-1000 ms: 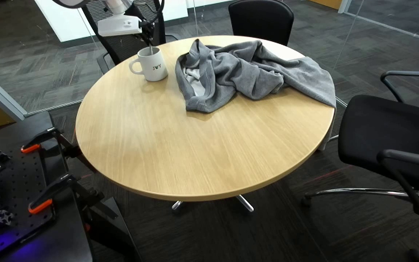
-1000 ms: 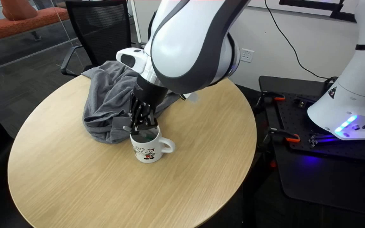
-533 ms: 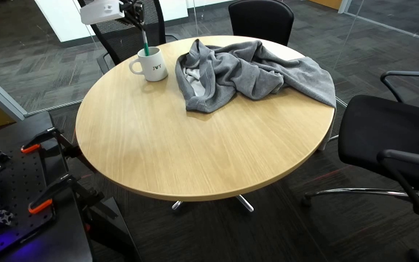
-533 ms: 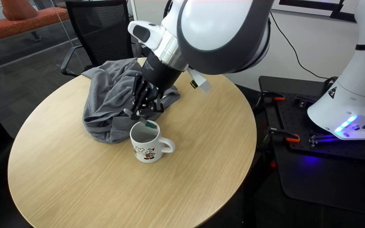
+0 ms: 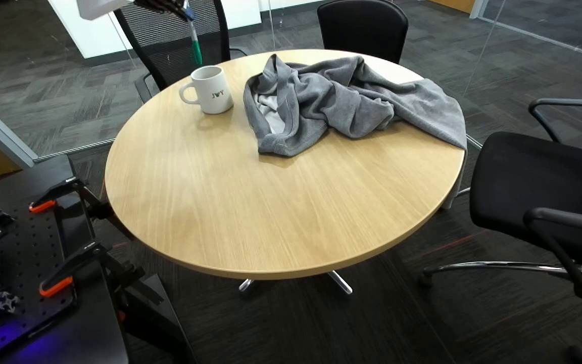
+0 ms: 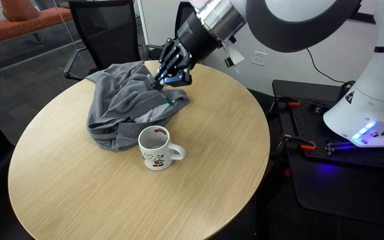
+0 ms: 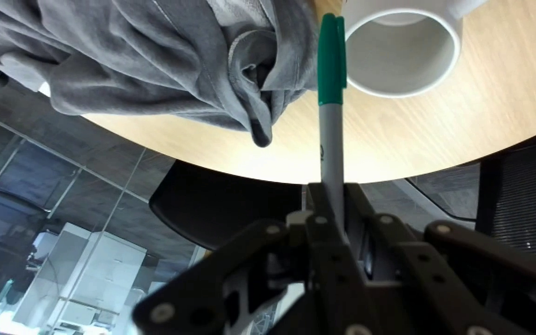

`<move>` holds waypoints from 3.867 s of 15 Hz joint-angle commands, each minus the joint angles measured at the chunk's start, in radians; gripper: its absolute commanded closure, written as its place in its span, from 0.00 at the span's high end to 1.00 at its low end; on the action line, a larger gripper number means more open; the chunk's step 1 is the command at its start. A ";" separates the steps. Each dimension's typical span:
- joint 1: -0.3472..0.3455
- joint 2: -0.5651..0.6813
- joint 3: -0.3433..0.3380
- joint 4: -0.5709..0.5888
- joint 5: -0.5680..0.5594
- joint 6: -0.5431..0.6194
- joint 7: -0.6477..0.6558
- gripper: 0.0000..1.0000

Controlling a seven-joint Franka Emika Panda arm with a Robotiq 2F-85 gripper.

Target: Pick the marker from the cup and put it on the table

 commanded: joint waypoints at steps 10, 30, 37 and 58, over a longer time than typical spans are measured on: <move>-0.144 -0.071 -0.122 -0.129 0.466 0.034 -0.218 0.03; -0.193 0.165 -0.287 0.061 0.569 -0.047 -0.235 0.03; -0.286 0.200 -0.272 0.063 0.331 -0.095 -0.044 0.03; 0.141 0.403 -0.932 0.382 -0.694 -0.774 0.778 0.03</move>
